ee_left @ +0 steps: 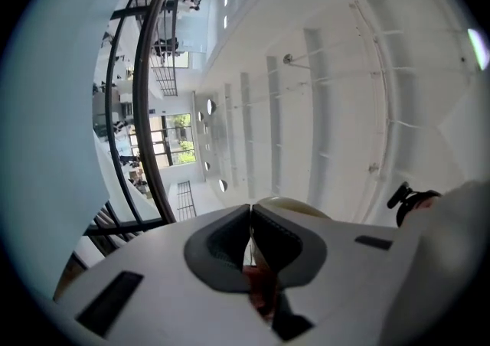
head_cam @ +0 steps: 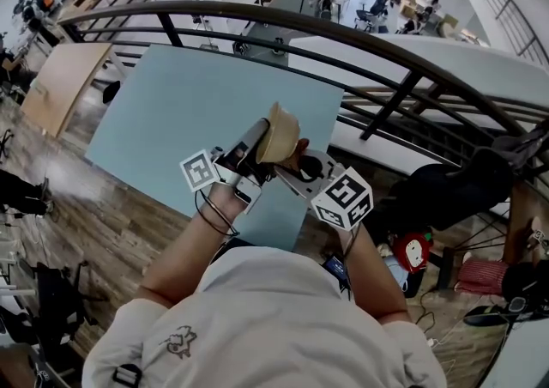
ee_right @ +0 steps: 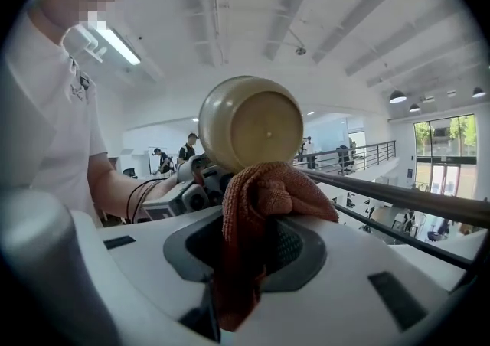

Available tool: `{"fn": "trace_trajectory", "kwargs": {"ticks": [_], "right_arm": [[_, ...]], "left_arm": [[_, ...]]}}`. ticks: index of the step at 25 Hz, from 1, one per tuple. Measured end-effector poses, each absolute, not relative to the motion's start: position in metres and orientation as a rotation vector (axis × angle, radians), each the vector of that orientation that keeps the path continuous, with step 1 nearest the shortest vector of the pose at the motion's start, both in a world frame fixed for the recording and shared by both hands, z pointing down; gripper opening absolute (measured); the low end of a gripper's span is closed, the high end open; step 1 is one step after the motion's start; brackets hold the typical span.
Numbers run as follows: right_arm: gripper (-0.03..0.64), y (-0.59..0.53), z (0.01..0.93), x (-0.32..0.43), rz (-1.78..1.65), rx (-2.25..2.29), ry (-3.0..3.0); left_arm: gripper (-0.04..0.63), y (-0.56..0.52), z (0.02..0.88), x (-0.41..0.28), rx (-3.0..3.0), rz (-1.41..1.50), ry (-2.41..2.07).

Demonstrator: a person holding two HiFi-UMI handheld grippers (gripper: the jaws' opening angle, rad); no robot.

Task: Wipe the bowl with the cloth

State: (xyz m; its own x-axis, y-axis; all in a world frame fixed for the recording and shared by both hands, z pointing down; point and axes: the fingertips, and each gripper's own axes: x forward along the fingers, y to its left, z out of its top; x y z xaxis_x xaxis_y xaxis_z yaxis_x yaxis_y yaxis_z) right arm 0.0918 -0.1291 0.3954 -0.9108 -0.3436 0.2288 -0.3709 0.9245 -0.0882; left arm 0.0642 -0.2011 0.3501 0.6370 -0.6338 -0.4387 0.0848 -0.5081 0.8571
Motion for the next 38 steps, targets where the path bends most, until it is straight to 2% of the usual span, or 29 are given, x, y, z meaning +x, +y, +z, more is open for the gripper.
{"fn": "trace_trajectory", "kwargs": {"ticks": [8,18,23,29,38], "right_arm": [[0.114,-0.093,0.367,0.076,0.129,0.43,-2.929],[0.115,-0.102,0.3,0.108,-0.066,0.561,-3.011],[0.117,-0.119,0.28,0.124,-0.061,0.648,-3.046],[0.116,-0.143,0.273,0.143,0.022,0.751,-3.083],[0.114,-0.172,0.296,0.151,0.17,0.836,-3.054]], "left_arm": [[0.018,-0.21,0.373,0.05,1.881,-0.902,-0.612],[0.018,-0.192,0.387,0.064,1.883,-0.855,-0.499],[0.02,-0.177,0.389,0.081,1.902,-0.778,-0.385],[0.018,-0.17,0.376,0.089,1.902,-0.814,-0.311],[0.018,-0.152,0.358,0.105,1.91,-0.814,-0.143]]}}
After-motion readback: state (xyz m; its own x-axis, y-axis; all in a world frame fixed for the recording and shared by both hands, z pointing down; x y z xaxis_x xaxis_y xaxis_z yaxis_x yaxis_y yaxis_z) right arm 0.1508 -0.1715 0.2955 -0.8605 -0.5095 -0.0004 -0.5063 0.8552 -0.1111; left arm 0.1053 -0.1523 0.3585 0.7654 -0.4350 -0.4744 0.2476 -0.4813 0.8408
